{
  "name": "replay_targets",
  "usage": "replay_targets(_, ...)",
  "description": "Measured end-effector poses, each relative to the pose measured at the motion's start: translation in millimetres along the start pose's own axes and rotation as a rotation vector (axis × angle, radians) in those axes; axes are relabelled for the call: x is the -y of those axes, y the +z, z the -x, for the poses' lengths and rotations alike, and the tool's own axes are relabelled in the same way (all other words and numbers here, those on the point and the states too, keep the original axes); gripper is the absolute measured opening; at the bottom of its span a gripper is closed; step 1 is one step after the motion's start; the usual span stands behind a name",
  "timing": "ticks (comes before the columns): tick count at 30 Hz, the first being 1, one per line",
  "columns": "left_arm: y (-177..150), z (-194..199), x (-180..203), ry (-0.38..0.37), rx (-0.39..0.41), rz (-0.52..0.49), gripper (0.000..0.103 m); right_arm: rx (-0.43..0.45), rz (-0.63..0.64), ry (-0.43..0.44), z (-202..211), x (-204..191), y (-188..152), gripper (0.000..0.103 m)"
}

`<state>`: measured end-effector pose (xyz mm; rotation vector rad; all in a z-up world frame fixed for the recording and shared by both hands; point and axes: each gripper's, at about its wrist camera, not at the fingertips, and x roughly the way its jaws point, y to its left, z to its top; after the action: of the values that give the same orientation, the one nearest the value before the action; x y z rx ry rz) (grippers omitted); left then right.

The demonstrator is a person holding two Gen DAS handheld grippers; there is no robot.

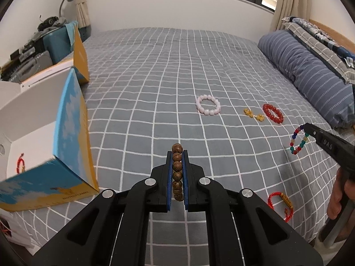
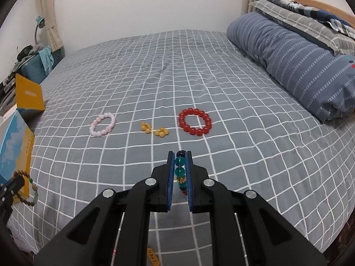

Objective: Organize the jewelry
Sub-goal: 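Carry the wooden and multicolour bead bracelets with both tools into the box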

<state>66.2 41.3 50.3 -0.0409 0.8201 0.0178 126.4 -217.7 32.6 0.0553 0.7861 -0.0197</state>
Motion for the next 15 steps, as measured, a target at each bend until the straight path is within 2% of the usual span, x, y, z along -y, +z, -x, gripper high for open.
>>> replay_targets(15,38,24,-37,0.037,0.051,0.031,0.007,0.047,0.082,0.072,32,-75,27,0.009)
